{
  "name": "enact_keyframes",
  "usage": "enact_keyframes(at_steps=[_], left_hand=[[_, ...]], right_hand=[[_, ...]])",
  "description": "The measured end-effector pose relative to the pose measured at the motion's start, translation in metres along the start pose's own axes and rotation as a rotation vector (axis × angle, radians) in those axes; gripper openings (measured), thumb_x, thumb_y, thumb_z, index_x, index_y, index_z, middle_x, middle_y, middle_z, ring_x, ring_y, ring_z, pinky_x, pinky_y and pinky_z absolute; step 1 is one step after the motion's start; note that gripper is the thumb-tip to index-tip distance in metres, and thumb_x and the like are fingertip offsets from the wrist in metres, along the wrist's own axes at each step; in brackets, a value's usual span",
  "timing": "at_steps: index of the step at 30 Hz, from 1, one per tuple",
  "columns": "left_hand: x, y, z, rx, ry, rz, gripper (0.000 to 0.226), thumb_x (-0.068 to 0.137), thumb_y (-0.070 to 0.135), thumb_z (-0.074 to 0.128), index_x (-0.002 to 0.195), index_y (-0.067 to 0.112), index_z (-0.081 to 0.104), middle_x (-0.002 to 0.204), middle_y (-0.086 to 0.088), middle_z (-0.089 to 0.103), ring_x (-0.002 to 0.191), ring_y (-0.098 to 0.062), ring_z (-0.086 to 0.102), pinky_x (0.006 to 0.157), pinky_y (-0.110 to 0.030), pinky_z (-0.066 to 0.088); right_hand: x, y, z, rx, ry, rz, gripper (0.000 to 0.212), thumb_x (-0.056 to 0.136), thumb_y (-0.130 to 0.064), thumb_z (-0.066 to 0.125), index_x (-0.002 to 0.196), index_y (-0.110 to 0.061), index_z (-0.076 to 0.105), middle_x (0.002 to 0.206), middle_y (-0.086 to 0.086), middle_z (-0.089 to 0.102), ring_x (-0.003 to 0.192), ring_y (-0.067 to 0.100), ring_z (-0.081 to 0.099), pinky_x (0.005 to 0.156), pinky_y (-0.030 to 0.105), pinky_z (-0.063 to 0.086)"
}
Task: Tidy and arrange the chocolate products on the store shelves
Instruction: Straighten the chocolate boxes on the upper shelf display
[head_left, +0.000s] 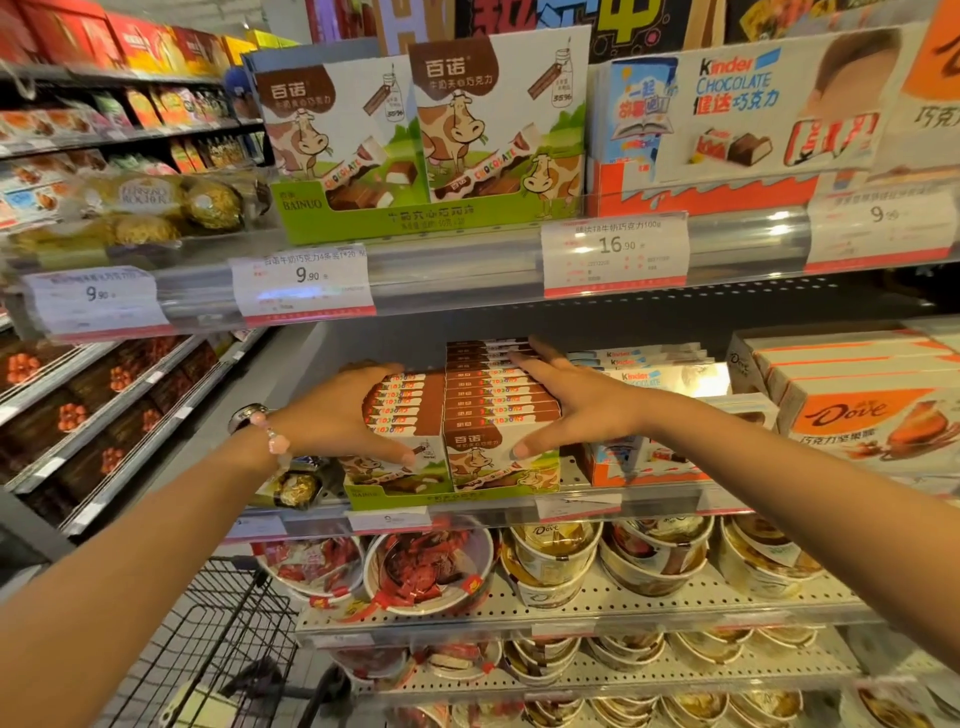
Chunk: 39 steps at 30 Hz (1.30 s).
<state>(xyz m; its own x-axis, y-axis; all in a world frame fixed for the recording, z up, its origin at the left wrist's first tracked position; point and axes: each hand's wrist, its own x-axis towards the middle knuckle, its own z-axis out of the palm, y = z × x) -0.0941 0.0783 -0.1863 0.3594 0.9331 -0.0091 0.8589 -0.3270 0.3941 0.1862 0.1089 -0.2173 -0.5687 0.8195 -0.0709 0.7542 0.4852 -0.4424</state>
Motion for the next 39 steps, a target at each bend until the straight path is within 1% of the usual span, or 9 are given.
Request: enact_keyframes(at_steps=[6,10,15,20,27,31,34,36,39], left_hand=[[0.005,-0.001,0.003,-0.090,0.050,-0.056,0.087,0.036,0.063,0.076,0.112,0.028,0.053,0.104,0.008,0.057,0.091,-0.009,0.060,0.082,-0.032,0.053],[0.009,0.002,0.002,-0.128,0.014,-0.072,0.065,0.059,0.033,0.087,0.110,0.021,0.048,0.103,0.007,0.058,0.094,-0.011,0.060,0.082,-0.024,0.051],[0.008,0.007,-0.001,-0.016,-0.134,-0.026,0.080,0.054,0.038,0.088,0.121,0.024,0.045,0.113,0.011,0.054,0.104,-0.010,0.056,0.089,-0.024,0.046],[0.009,0.004,-0.005,-0.034,-0.126,0.003,0.067,0.060,0.025,0.087,0.112,0.024,0.044,0.103,0.012,0.053,0.092,0.003,0.054,0.072,-0.009,0.044],[0.017,-0.006,-0.011,-0.058,-0.165,0.026,0.065,0.058,0.021,0.089,0.111,0.025,0.051,0.104,0.006,0.062,0.092,-0.007,0.062,0.083,-0.026,0.053],[0.017,-0.004,-0.011,-0.036,-0.190,0.052,0.063,0.058,0.020,0.089,0.107,0.026,0.050,0.103,0.005,0.061,0.092,-0.006,0.062,0.080,-0.024,0.052],[0.014,0.003,-0.009,-0.034,-0.241,0.074,0.065,0.060,0.030,0.087,0.111,0.027,0.046,0.108,0.008,0.057,0.096,-0.003,0.058,0.083,-0.020,0.049],[0.011,0.007,-0.007,0.039,-0.250,0.088,0.072,0.054,0.055,0.082,0.111,0.035,0.043,0.108,0.015,0.055,0.098,-0.002,0.056,0.084,-0.015,0.045],[0.010,0.008,-0.002,0.135,-0.190,0.107,0.095,0.035,0.090,0.059,0.113,0.037,0.046,0.104,0.017,0.056,0.097,-0.003,0.056,0.087,-0.026,0.047]], right_hand=[[0.000,-0.001,-0.001,0.000,-0.008,0.015,0.107,0.072,-0.057,0.070,0.150,-0.032,0.001,0.158,-0.001,-0.012,0.142,0.026,0.021,0.115,0.042,0.027],[0.000,-0.001,-0.001,0.009,-0.011,0.017,0.108,0.072,-0.057,0.071,0.150,-0.032,0.001,0.158,-0.002,-0.010,0.142,0.026,0.022,0.114,0.043,0.027],[0.000,-0.002,-0.001,0.027,-0.004,0.025,0.109,0.071,-0.057,0.072,0.150,-0.033,0.001,0.158,-0.003,-0.012,0.143,0.026,0.020,0.116,0.042,0.025],[-0.004,-0.008,-0.001,0.012,0.036,0.023,0.105,0.071,-0.057,0.071,0.150,-0.028,0.008,0.159,-0.002,-0.003,0.141,0.023,0.024,0.114,0.036,0.027],[-0.005,-0.018,0.002,-0.075,0.096,0.058,0.100,0.069,-0.066,0.067,0.147,-0.029,0.016,0.155,0.002,0.014,0.132,0.026,0.038,0.108,0.039,0.037],[-0.006,-0.022,0.002,-0.097,0.105,0.073,0.098,0.070,-0.066,0.065,0.146,-0.029,0.017,0.154,0.004,0.018,0.132,0.026,0.037,0.110,0.043,0.034],[-0.005,-0.022,0.003,-0.101,0.116,0.087,0.098,0.070,-0.066,0.065,0.147,-0.029,0.016,0.155,0.002,0.017,0.133,0.025,0.037,0.110,0.043,0.034],[-0.005,-0.021,0.004,-0.091,0.119,0.089,0.099,0.069,-0.067,0.065,0.147,-0.030,0.016,0.155,0.001,0.017,0.131,0.025,0.039,0.108,0.043,0.035],[-0.005,-0.018,0.006,-0.071,0.119,0.088,0.101,0.068,-0.068,0.066,0.147,-0.031,0.015,0.155,0.000,0.015,0.132,0.025,0.038,0.109,0.044,0.035]])
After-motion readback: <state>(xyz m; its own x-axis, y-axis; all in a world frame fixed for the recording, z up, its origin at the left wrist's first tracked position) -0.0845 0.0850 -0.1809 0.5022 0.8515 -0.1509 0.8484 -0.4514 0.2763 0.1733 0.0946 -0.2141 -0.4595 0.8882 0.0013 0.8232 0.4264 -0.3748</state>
